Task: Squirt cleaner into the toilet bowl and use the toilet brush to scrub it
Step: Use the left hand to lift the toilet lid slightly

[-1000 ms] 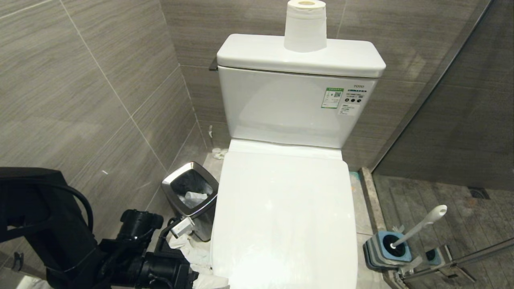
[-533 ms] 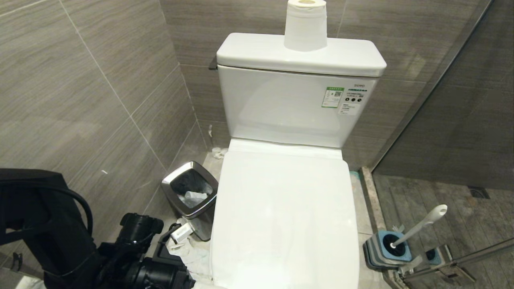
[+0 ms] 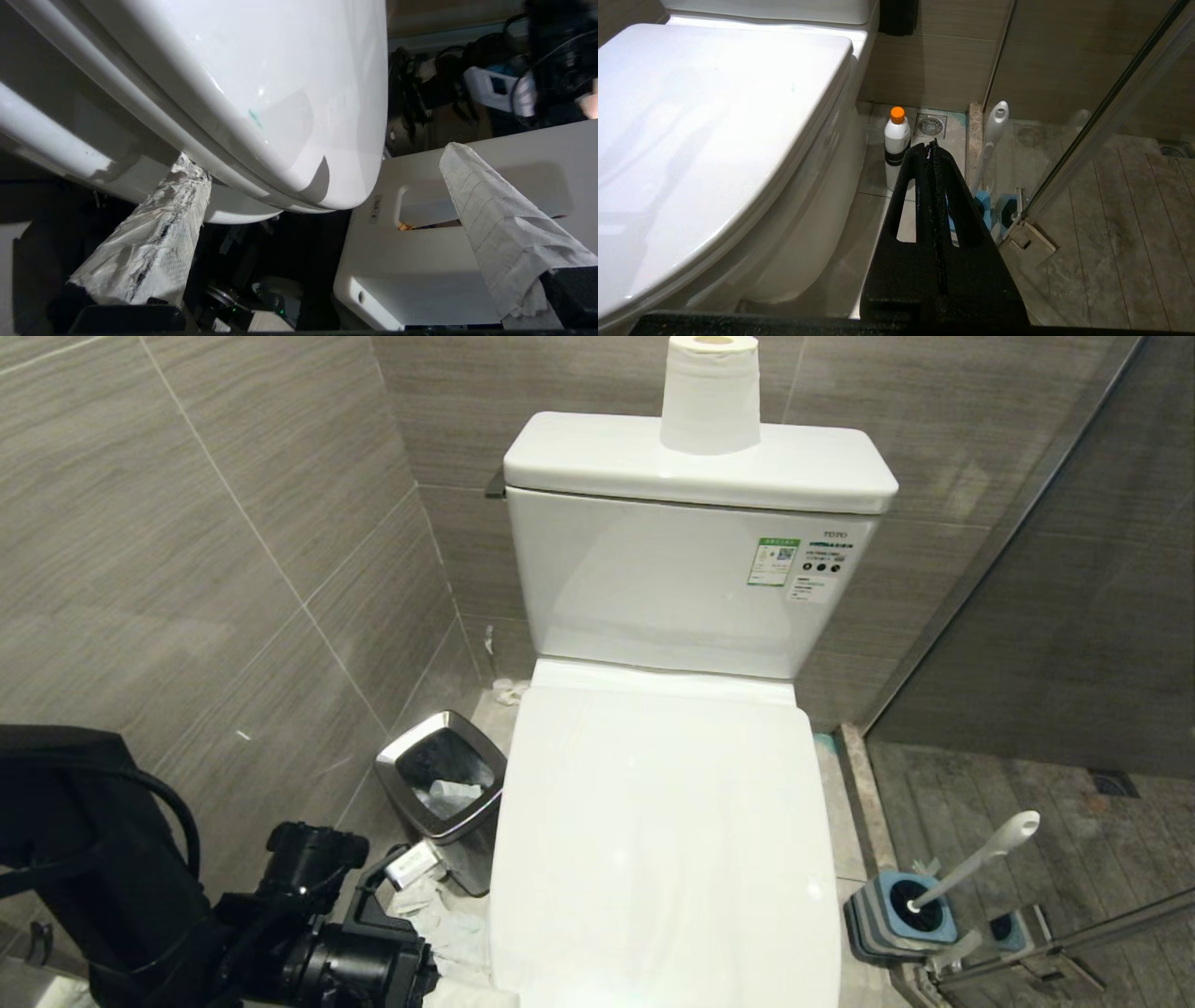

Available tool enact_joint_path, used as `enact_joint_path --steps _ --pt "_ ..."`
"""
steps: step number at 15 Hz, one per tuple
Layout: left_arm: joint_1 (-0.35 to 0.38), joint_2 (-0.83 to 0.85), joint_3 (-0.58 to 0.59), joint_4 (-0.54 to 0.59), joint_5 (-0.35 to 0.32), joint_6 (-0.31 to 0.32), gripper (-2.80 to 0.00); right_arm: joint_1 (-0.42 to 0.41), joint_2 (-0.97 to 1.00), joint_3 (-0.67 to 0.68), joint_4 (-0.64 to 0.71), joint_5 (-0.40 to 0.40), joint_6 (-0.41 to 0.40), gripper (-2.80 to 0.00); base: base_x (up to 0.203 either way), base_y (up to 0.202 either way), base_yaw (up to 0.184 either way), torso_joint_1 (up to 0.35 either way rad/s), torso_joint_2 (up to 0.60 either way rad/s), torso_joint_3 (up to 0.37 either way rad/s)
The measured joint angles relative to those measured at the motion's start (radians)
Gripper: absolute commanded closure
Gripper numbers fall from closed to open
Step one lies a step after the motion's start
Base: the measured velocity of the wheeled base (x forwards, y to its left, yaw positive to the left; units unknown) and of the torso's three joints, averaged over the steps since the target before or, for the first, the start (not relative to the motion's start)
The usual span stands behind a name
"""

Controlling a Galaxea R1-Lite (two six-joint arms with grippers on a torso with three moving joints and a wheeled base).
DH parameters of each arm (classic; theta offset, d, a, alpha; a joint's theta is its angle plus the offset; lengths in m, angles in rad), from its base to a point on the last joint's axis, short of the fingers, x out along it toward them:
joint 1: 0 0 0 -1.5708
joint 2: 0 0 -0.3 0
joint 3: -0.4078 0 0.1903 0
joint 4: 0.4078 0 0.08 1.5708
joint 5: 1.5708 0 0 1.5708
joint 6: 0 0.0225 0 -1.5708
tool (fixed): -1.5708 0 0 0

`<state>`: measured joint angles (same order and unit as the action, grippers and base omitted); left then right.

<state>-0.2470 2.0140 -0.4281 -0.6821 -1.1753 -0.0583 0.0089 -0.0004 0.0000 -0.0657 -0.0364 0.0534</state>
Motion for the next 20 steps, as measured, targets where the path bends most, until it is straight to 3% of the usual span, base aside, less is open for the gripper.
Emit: enact_joint_path --steps 3,10,20 --pt "0.015 -0.038 0.012 -0.003 -0.068 -0.061 -2.8 0.0 0.0 0.0 0.0 0.0 0.0 0.0 0.0 0.0 0.0 0.0 0.0 0.0" --pt "0.001 -0.159 0.014 0.005 -0.072 -0.206 -2.8 0.0 0.0 0.0 0.0 0.0 0.0 0.0 0.0 0.0 0.0 0.0 0.0 0.0" --pt "-0.033 -0.316 0.001 0.0 -0.069 -0.349 -2.8 0.0 0.0 0.0 0.0 0.0 0.0 0.0 0.0 0.0 0.0 0.0 0.0 0.0"
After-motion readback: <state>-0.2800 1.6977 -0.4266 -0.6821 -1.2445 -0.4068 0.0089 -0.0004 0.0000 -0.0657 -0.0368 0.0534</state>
